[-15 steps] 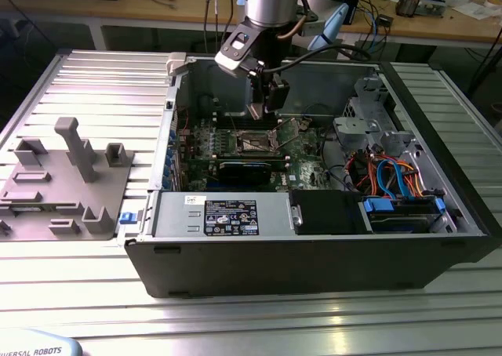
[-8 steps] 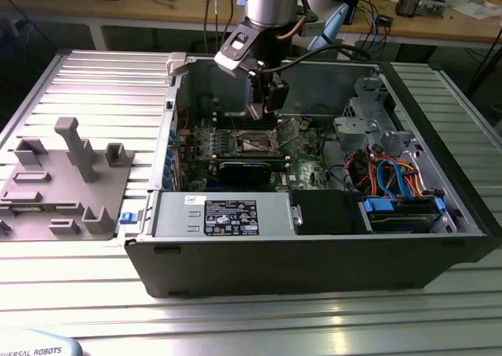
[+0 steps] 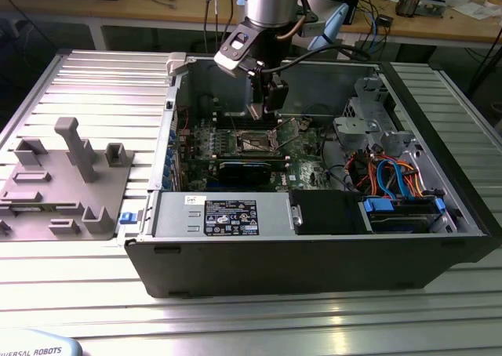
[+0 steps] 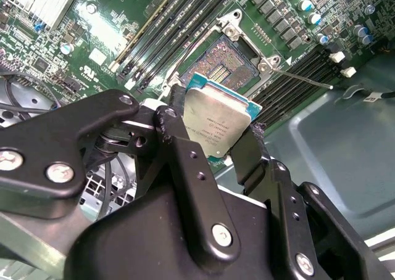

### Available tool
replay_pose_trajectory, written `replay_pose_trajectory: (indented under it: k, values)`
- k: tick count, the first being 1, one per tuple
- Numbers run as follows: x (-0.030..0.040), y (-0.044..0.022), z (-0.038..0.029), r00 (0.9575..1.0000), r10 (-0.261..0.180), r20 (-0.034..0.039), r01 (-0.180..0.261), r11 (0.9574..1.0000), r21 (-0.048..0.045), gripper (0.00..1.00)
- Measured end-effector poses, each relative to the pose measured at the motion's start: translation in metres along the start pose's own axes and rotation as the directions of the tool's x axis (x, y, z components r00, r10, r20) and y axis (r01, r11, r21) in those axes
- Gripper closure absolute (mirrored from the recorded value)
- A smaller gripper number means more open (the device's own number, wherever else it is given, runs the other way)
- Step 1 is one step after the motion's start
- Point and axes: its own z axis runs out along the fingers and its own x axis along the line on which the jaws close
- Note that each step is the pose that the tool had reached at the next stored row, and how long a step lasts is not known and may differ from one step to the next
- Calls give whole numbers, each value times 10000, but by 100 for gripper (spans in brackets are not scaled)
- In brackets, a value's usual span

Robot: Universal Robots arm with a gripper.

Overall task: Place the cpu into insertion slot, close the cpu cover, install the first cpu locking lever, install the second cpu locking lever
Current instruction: 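Place the cpu into insertion slot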

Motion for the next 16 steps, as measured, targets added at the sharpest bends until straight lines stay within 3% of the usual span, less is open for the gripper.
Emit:
replay_pose_trajectory:
  k: [16]
  values:
    - [0,0,5,9998,213,9,-213,9998,1,46]
